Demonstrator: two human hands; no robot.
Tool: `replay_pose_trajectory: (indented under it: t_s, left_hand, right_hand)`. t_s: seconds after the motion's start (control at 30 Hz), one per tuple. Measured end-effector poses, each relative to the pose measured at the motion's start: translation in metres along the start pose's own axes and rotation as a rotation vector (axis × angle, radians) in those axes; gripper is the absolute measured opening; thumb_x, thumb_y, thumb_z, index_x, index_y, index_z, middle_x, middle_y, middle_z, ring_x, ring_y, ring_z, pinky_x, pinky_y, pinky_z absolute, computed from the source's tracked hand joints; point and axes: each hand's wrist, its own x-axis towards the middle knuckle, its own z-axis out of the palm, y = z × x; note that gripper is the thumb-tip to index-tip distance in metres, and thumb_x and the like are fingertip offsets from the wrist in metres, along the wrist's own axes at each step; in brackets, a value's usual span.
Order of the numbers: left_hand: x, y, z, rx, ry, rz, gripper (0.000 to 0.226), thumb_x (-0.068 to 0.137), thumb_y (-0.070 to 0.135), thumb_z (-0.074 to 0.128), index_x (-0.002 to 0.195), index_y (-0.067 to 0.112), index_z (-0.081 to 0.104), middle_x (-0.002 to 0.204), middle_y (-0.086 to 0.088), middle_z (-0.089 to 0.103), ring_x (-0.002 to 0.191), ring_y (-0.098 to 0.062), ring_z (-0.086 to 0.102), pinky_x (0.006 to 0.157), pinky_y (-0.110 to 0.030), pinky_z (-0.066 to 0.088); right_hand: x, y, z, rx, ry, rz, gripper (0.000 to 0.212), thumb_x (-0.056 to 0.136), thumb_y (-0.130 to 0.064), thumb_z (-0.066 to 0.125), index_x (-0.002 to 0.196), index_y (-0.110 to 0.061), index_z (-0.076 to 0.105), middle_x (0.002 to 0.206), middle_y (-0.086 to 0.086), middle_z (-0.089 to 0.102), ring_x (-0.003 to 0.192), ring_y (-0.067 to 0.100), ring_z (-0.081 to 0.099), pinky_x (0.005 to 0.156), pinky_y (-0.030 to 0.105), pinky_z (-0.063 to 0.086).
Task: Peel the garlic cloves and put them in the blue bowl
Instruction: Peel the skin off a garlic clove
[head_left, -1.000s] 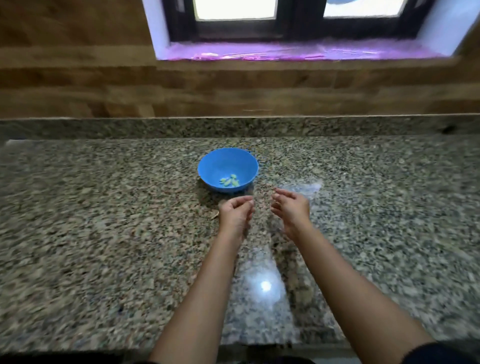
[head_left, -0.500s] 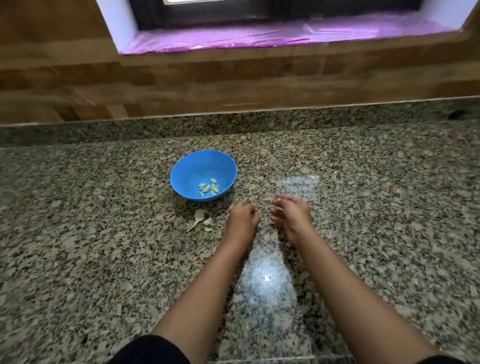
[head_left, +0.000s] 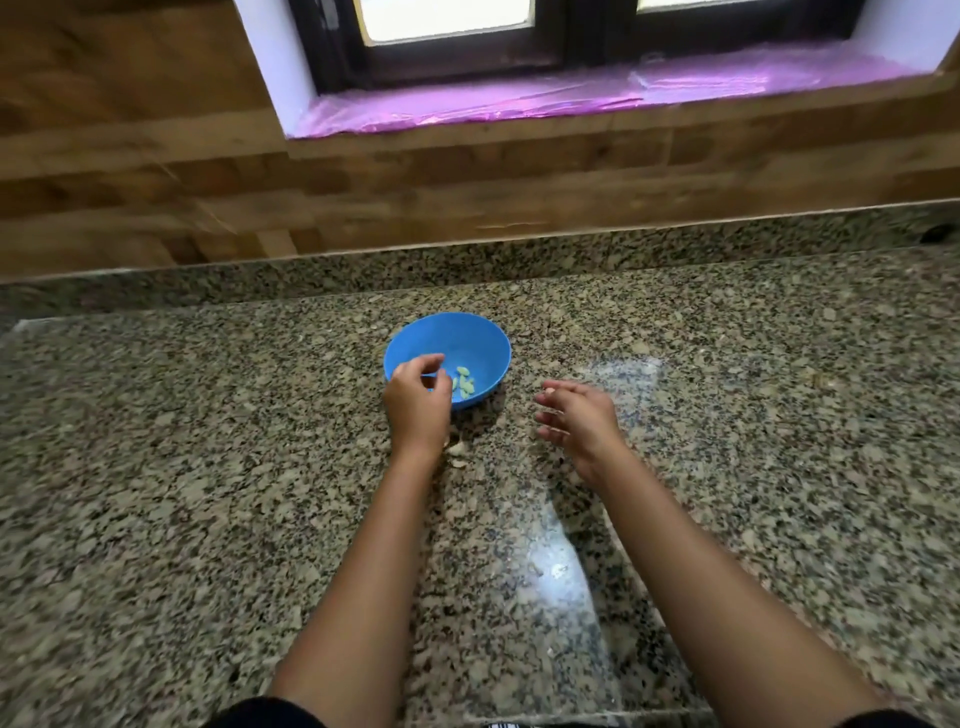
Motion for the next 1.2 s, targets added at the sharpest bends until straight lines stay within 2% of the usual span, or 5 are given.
replay_pose_trajectory:
  t_s: [0.17, 0.37, 0.67, 0.93, 1.2]
  left_hand:
    - [-0.034, -0.041, -0.017, 0.053, -0.081, 0.005, 0.014, 0.087, 0.009, 0.062, 0.099, 0.008, 0.070, 0.098, -0.009, 0.066, 0.087, -0.018, 0.062, 0.072, -0.019, 0.046]
    - [-0.048, -0.064, -0.005, 0.293, -0.419, 0.053, 0.031, 0.090, 0.016, 0.062, 0.119, 0.005, 0.063, 0.113, -0.014, 0.056, 0.105, -0.025, 0.055, 0.085, -0.020, 0.035]
    - [-0.047, -0.069, -0.001, 0.346, -0.410, 0.140, 0.018, 0.092, 0.012, 0.056, 0.102, -0.001, 0.064, 0.103, -0.015, 0.056, 0.092, -0.026, 0.054, 0.072, -0.022, 0.033]
    - [-0.047, -0.071, 0.000, 0.257, -0.383, 0.111, 0.010, 0.088, 0.007, 0.058, 0.095, 0.002, 0.057, 0.092, -0.010, 0.054, 0.080, -0.017, 0.048, 0.066, -0.018, 0.031]
    - [-0.045, -0.062, 0.005, 0.326, -0.408, 0.078, 0.023, 0.094, 0.019, 0.055, 0.106, 0.000, 0.060, 0.113, -0.013, 0.052, 0.089, -0.015, 0.046, 0.075, -0.020, 0.034]
  right_hand:
    - [-0.007, 0.017, 0.015, -0.041, -0.025, 0.027, 0.018, 0.093, 0.001, 0.047, 0.105, -0.003, 0.060, 0.086, 0.010, 0.062, 0.060, 0.016, 0.055, 0.049, 0.026, 0.047]
    - [-0.016, 0.029, 0.021, -0.124, -0.040, 0.024, 0.016, 0.091, 0.000, 0.049, 0.100, -0.005, 0.061, 0.085, 0.009, 0.062, 0.064, 0.017, 0.055, 0.051, 0.026, 0.047]
    - [-0.024, 0.041, 0.026, -0.188, -0.125, 0.041, 0.012, 0.092, 0.004, 0.048, 0.094, -0.004, 0.056, 0.077, 0.010, 0.054, 0.054, 0.014, 0.047, 0.040, 0.020, 0.038]
    - [-0.027, 0.046, 0.025, -0.328, -0.121, -0.006, 0.013, 0.092, -0.001, 0.053, 0.088, -0.013, 0.059, 0.089, 0.010, 0.062, 0.066, 0.015, 0.056, 0.048, 0.021, 0.046]
    - [-0.029, 0.047, 0.023, -0.305, -0.117, 0.011, 0.012, 0.092, 0.001, 0.051, 0.092, -0.009, 0.058, 0.081, 0.009, 0.059, 0.061, 0.013, 0.054, 0.042, 0.017, 0.042]
